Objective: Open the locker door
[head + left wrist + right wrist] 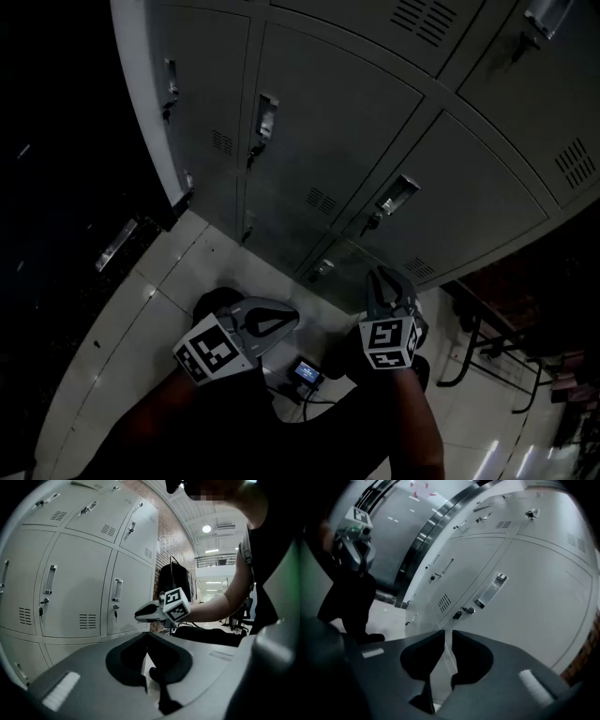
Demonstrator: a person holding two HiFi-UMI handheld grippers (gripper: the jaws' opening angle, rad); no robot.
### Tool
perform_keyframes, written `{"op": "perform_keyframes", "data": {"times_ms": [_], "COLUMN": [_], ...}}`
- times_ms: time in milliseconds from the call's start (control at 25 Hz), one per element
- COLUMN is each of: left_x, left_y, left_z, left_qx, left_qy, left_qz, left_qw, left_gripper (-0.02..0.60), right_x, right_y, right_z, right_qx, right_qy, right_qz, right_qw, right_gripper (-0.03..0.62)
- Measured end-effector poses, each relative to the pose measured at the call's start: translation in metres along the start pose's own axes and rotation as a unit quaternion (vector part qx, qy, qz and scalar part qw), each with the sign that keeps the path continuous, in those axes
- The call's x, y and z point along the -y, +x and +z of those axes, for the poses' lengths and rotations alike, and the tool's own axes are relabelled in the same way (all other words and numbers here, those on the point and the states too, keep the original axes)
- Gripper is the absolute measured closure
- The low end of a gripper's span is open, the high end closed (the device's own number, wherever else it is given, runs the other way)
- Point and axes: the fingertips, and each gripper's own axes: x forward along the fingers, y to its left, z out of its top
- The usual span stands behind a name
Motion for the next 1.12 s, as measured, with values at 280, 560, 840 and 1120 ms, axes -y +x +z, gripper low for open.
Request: {"op": "perform_keyframes", "data": {"times_ms": [280,560,840,1120], "left_x": [-0.005,-0.007,-0.008,-0.009], "left_y": [-0.005,-0.007,-0.007,-0.008], "left_z": [0.001,0.000,-0.001,-0.004], "left_qx": [0.007,0.006,0.003,-0.004], "left_qy": [0.002,0.001,0.003,0.005], "left_qz": [-0.006,-0.004,-0.002,0.000], "left_qw": [1.0000,1.0000,1.0000,1.0000], "left_gripper": [0.571,0.571,0.571,0.571], "right_x": [0.034,0.040,0.030,-0.021], "right_y": [0.053,0.074,0.060,-0.022], "right_z": [0.020,0.040,0.044,0.033], "right_qx": [-0.062,-0.069,-0.051,0.004], "right_qy": [-0.213,-0.307,-0.297,-0.273], "right_qz": [-0.104,-0.146,-0.141,-0.093], "right_qw": [0.970,0.938,0.943,0.957], "right_gripper": [0.450,0.517,0.553,0.549]}}
